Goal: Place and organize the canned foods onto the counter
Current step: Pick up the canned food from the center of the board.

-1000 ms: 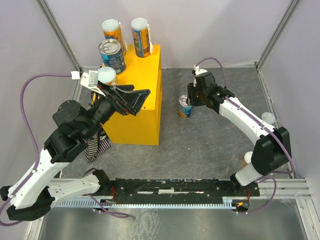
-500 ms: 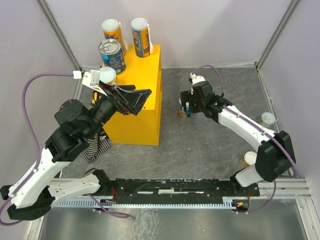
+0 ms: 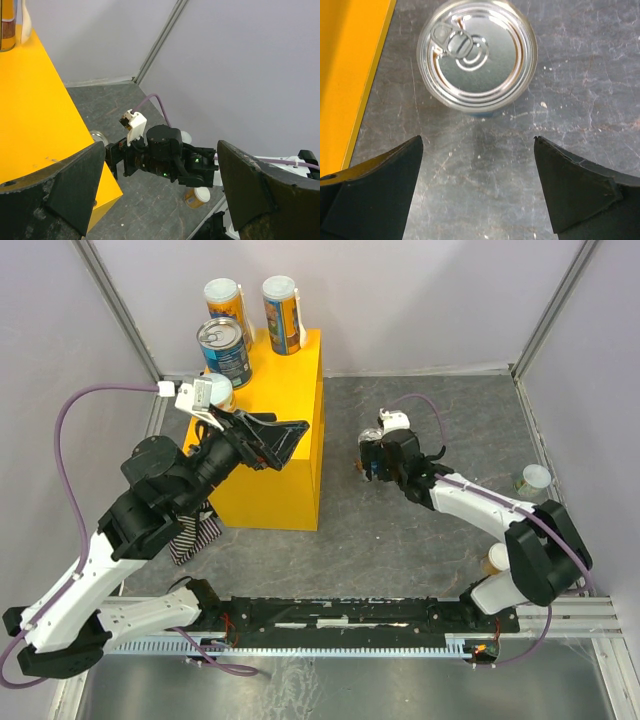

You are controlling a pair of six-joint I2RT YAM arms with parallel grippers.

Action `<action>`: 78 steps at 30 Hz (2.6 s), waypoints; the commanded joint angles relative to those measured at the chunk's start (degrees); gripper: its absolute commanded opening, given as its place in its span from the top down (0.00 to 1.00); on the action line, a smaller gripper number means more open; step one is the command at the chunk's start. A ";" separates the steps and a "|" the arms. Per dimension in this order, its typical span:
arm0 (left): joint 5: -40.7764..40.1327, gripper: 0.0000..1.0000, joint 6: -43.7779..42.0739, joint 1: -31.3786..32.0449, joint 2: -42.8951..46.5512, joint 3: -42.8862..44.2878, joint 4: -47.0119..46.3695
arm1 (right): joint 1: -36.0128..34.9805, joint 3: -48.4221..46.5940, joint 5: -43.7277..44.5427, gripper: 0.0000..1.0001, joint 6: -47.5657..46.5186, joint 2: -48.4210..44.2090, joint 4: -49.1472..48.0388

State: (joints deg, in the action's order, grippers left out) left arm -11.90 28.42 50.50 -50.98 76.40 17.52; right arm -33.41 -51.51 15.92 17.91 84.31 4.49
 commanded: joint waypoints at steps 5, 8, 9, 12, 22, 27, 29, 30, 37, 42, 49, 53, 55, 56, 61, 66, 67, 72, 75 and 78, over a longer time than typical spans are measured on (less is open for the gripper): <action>-3.03 0.02 -1.62 -0.12 1.52 0.24 1.13 | -0.50 2.12 6.98 0.01 -2.82 6.01 -21.75; -4.00 0.02 -2.34 -0.07 1.90 -0.30 2.08 | -0.43 2.02 7.86 0.01 -3.06 8.84 -24.79; -4.30 0.02 -2.51 -0.05 2.12 -0.55 2.28 | -0.43 2.01 8.03 0.01 -3.12 9.79 -26.01; -4.76 0.02 -3.06 -0.05 3.26 -2.09 2.14 | -0.43 3.10 8.57 0.01 -2.98 11.82 -31.11; -7.60 0.02 -3.55 -0.06 10.21 -12.28 -1.38 | 0.35 3.19 9.18 0.01 -3.67 17.12 -42.13; -7.84 0.02 -4.16 -0.11 11.96 -15.49 -3.66 | 0.76 3.56 9.18 0.06 -3.95 18.66 -45.68; -7.58 0.02 -4.21 -0.07 12.39 -16.28 -4.60 | 0.72 4.47 9.53 0.12 -4.39 18.05 -46.89; -7.56 0.02 -4.30 -0.05 12.47 -16.50 -4.86 | 0.79 4.97 9.70 0.15 -4.61 17.47 -47.76; -7.02 0.02 -4.20 -0.07 12.13 -15.83 -5.55 | 0.75 4.85 8.71 0.49 -6.13 12.31 -44.48; -6.82 0.02 -3.61 -0.06 11.45 -13.51 -4.37 | 0.50 3.05 7.90 0.64 -6.60 6.17 -36.06; -6.28 0.02 -2.07 -0.12 10.19 -9.48 -2.34 | -0.71 0.00 6.80 0.76 -6.84 -3.08 -24.21; -5.64 0.02 -0.73 -0.09 10.01 -8.29 -1.76 | -2.47 -2.66 6.57 0.80 -7.88 -7.99 -16.99; -5.47 0.03 -0.42 -0.04 9.98 -7.80 -1.21 | -3.50 -5.09 6.92 0.83 -8.63 -10.59 -13.01; -5.42 0.03 -0.27 -0.05 10.17 -7.62 -0.91 | -4.01 -6.05 7.20 0.83 -8.98 -11.72 -11.39; -6.41 0.03 0.62 -0.05 11.42 -7.61 -0.64 | -6.09 -12.80 7.82 0.84 -10.86 -15.08 -3.62; -6.43 0.03 0.43 -0.08 11.49 -6.61 -1.35 | -7.37 -21.64 8.00 0.84 -13.31 -15.15 2.01; -6.31 0.03 0.26 -0.09 11.31 -6.15 -1.42 | -7.57 -23.74 8.00 0.85 -13.69 -14.91 3.09; -5.29 0.03 -0.09 -0.06 10.64 -4.22 -2.08 | -8.52 -35.24 7.95 0.85 -15.22 -12.25 7.68; -5.05 0.03 -0.20 -0.08 10.69 -3.60 -3.03 | -8.95 -41.57 7.22 0.86 -15.62 -10.17 10.64; -5.06 0.03 -0.66 -0.06 10.59 -2.37 -3.38 | -9.51 -46.63 6.62 0.86 -16.01 -8.03 11.75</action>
State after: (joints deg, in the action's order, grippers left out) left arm -17.63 27.14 50.50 -40.12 71.07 17.12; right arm -42.02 -88.55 22.35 3.70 75.64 22.22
